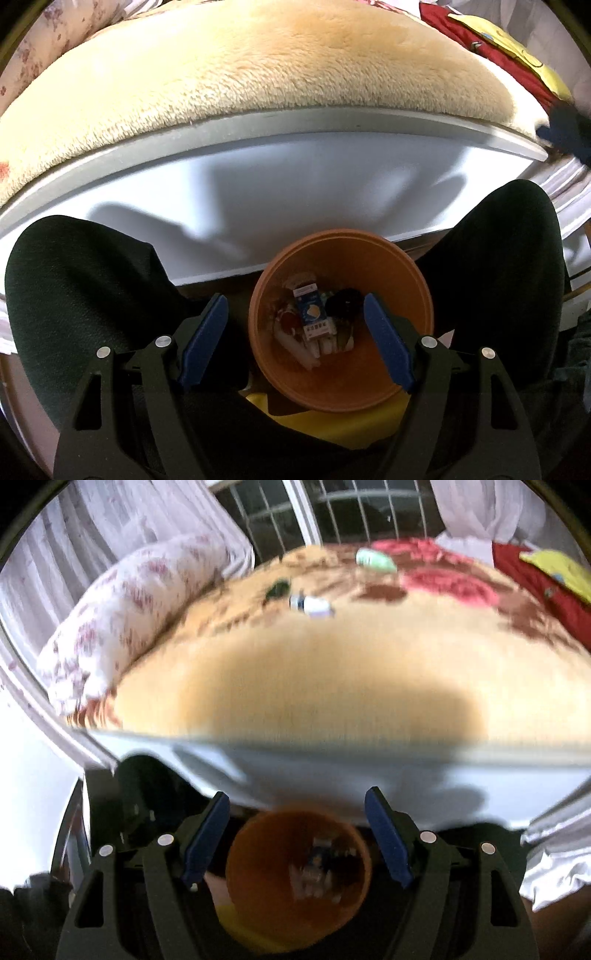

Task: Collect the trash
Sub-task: 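Grasp the grey square cap with right tool while left tool grasps green spray bottle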

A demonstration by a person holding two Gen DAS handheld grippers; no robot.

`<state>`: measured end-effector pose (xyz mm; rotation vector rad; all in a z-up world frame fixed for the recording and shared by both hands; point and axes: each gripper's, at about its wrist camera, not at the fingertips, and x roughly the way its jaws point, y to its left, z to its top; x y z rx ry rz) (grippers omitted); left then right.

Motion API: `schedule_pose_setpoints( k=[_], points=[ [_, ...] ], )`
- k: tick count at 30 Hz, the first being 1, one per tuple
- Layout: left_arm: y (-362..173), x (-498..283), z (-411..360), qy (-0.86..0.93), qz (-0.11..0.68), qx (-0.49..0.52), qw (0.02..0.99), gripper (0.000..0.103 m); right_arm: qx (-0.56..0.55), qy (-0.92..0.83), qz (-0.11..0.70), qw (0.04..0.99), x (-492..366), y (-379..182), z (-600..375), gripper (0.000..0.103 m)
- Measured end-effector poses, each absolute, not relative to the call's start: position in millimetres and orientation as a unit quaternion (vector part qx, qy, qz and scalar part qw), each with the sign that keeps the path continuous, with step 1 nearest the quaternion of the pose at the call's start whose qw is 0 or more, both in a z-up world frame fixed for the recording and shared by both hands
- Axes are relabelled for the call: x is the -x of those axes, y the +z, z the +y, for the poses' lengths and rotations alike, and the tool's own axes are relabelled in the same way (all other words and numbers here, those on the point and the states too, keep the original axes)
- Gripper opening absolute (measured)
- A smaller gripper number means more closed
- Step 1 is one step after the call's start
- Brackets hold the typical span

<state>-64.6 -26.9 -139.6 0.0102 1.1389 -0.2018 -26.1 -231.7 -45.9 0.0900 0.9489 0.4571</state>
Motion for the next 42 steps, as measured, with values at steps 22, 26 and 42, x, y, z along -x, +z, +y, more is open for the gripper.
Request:
schedule_pose_setpoints(
  k=[22,26,42],
  points=[
    [-109.2,56.7,-3.4,-0.108,0.458,0.003,0.882,0.081,0.017,0.137,0.444,0.885,-209.7,-47.7,-139.0,0.057],
    [-114.9,53.8,3.1,-0.105,0.461,0.017,0.881,0.081,0.027,0.124,0.464,0.877,-224.8,-62.5,-132.3,0.054],
    [-55.0,36.1,25.2,-0.114,0.455,0.048,0.882,0.081,-0.004,0.159,0.431,0.888,-189.7,-56.0,-169.5,0.032]
  ],
)
